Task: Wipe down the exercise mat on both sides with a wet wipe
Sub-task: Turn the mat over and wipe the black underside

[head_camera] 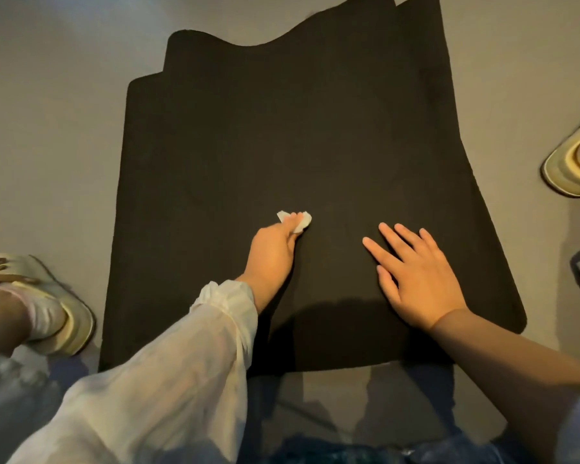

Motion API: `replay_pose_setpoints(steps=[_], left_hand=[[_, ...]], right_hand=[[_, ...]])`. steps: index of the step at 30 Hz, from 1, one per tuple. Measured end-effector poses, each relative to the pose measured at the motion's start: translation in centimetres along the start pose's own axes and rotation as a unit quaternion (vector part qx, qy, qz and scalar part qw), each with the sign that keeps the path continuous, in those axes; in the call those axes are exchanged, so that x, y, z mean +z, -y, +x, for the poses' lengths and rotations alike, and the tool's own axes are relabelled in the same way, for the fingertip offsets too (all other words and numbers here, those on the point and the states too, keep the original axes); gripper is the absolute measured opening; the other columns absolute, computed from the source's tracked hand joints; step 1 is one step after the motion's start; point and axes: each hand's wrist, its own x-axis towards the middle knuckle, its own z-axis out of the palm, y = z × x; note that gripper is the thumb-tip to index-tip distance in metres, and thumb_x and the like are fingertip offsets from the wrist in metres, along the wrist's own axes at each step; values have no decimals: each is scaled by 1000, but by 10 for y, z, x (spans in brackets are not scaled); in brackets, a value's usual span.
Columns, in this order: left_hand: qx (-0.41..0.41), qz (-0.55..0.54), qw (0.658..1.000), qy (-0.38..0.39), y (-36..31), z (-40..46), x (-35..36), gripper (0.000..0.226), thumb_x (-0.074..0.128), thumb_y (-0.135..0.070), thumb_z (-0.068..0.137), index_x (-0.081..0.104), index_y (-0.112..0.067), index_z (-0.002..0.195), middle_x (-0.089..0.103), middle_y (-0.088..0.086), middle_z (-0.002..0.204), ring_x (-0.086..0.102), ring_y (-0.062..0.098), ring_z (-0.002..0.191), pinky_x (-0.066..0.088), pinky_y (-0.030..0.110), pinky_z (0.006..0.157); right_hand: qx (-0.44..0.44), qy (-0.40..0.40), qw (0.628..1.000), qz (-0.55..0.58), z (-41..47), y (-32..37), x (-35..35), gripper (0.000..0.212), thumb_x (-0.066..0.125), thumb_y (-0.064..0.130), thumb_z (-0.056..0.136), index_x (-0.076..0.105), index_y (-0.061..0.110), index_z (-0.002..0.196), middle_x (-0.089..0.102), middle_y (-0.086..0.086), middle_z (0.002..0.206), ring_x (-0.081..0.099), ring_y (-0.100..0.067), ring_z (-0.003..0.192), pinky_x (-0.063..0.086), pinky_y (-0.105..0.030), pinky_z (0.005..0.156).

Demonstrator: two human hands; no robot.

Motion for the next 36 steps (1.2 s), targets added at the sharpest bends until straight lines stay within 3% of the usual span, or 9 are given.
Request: replay_pose_setpoints(steps=[5, 11, 16, 23, 26, 28, 31, 33, 36], left_hand=[[32, 83, 996, 25, 12, -60, 6, 32, 44, -22, 100, 57, -19, 130, 56, 1, 132, 45, 10, 127, 21, -3, 96], [38, 134, 989, 52, 22, -104, 8, 35, 45, -16, 99, 51, -17, 134, 54, 3, 134, 46, 14, 127, 17, -7, 94], [47, 162, 981, 94, 21, -127, 9, 37, 43, -17, 100, 47, -17, 137, 48, 2, 140, 39, 11, 132, 10, -9, 92], [74, 309, 920, 230, 29, -152, 9, 51, 39, -8, 98, 31, -19, 147, 36, 5, 149, 39, 17, 134, 30, 25, 108], [80, 253, 940, 212, 16, -145, 0, 31, 41, -24, 100, 60, -16, 122, 66, 5, 117, 59, 19, 109, 42, 31, 95], [73, 195, 960, 188, 5, -128, -13, 24, 47, -28, 98, 67, -15, 100, 68, 2, 91, 64, 17, 89, 47, 32, 82], [21, 82, 993, 78, -11, -87, -31, 16, 50, -18, 96, 66, -19, 97, 64, 2, 83, 65, 16, 71, 55, 28, 62], [40, 54, 998, -16, -21, -53, -38, 19, 51, -14, 96, 68, -21, 97, 65, -4, 82, 61, 7, 72, 50, 17, 62], [78, 89, 988, -101, -39, 3, -40, 24, 50, -10, 94, 68, -11, 111, 60, -10, 99, 52, 2, 95, 32, 0, 76]], right_hand=[[-4, 8, 1000, -3, -2, -1, 0, 43, 40, 30, 97, 45, 23, 139, 46, -11, 142, 41, -33, 132, 22, -47, 111], [7, 39, 999, -26, -3, 0, 1, 49, 31, 36, 96, 35, 27, 144, 38, -7, 148, 32, -29, 138, 10, -40, 112], [10, 42, 998, -34, -5, 0, 0, 50, 29, 36, 95, 35, 26, 144, 39, -8, 148, 34, -29, 137, 12, -41, 112], [12, 42, 999, -22, -6, 2, -2, 49, 31, 35, 96, 37, 25, 143, 39, -9, 148, 34, -30, 137, 16, -43, 113], [11, 44, 999, -14, -7, 2, -3, 50, 28, 35, 95, 38, 25, 143, 39, -10, 147, 34, -31, 137, 17, -44, 113], [11, 44, 999, -12, -7, 2, -3, 49, 30, 35, 95, 37, 25, 143, 39, -10, 148, 34, -30, 137, 17, -43, 113], [10, 43, 999, -6, -7, 2, -3, 49, 31, 34, 95, 37, 25, 143, 39, -9, 148, 34, -30, 137, 16, -43, 113], [10, 45, 999, -4, -7, 2, -4, 50, 29, 35, 95, 36, 25, 144, 38, -9, 148, 33, -29, 138, 14, -42, 113], [10, 47, 999, 2, -6, 1, -6, 50, 30, 35, 94, 37, 25, 143, 39, -9, 148, 34, -29, 137, 14, -42, 113]])
